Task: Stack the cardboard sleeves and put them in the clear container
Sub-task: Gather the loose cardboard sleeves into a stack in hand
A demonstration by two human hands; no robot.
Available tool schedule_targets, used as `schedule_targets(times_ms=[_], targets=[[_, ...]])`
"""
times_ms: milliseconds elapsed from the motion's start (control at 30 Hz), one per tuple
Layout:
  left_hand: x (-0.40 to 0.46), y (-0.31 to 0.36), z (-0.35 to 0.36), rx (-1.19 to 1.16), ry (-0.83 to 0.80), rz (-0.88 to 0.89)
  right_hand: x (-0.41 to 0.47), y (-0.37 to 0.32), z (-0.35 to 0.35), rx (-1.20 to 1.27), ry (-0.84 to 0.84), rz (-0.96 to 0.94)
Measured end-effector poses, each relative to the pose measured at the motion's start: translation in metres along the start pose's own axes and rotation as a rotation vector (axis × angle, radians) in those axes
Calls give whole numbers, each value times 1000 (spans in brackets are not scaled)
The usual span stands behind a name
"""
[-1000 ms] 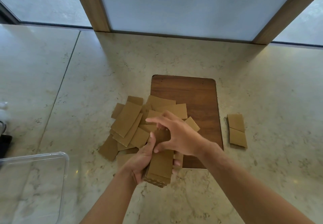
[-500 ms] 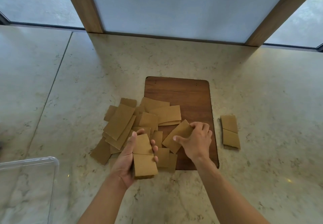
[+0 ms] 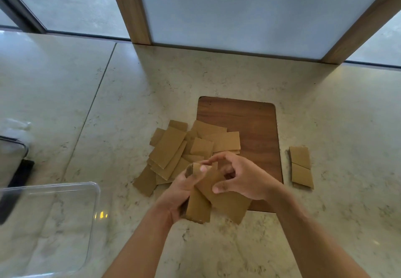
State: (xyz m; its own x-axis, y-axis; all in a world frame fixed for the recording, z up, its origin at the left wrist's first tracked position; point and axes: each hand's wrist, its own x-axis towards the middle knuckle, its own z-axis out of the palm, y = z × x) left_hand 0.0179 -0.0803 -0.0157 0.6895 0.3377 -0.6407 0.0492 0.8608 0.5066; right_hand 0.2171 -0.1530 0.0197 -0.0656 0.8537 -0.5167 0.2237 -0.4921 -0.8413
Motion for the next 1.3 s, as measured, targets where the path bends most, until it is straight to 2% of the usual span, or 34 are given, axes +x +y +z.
schedule_targets(times_ms=[100,200,300,367,433,567,667,767,867,933,1033,1100,1167,1300], targets=[[-9,-4,-6,85,79,10,14,-11,3,-259,-76,-17],[-13,-14,-15,-49,210,136,17,-4,1,-199,-87,101],[-19,-23,-21,-183,254,263,18,5,4,159,82,145],[-23,-29,-19,-164,249,259,23,9,12,424,293,123],[-25,-32,-17,-130,241,227,31,9,26,542,419,113],[-30,-28,-20,-185,199,183,37,8,42,374,425,42],[-35,-23,-24,-182,157,74,33,2,45,342,317,-39],[-35,-23,-22,-208,79,0,29,-1,64,113,185,-18],[-30,-28,-25,-240,96,0,28,12,86,-153,289,-82],[-28,-35,-29,-266,82,20,27,21,91,-86,387,-119],[-25,-43,-37,-516,57,60,32,38,80,-94,702,-68],[-26,-43,-43,-715,99,99,41,45,65,-145,892,42],[-29,-38,-46,-805,128,136,54,47,55,-216,883,133],[-33,-26,-44,-815,79,161,88,30,45,-403,665,204]])
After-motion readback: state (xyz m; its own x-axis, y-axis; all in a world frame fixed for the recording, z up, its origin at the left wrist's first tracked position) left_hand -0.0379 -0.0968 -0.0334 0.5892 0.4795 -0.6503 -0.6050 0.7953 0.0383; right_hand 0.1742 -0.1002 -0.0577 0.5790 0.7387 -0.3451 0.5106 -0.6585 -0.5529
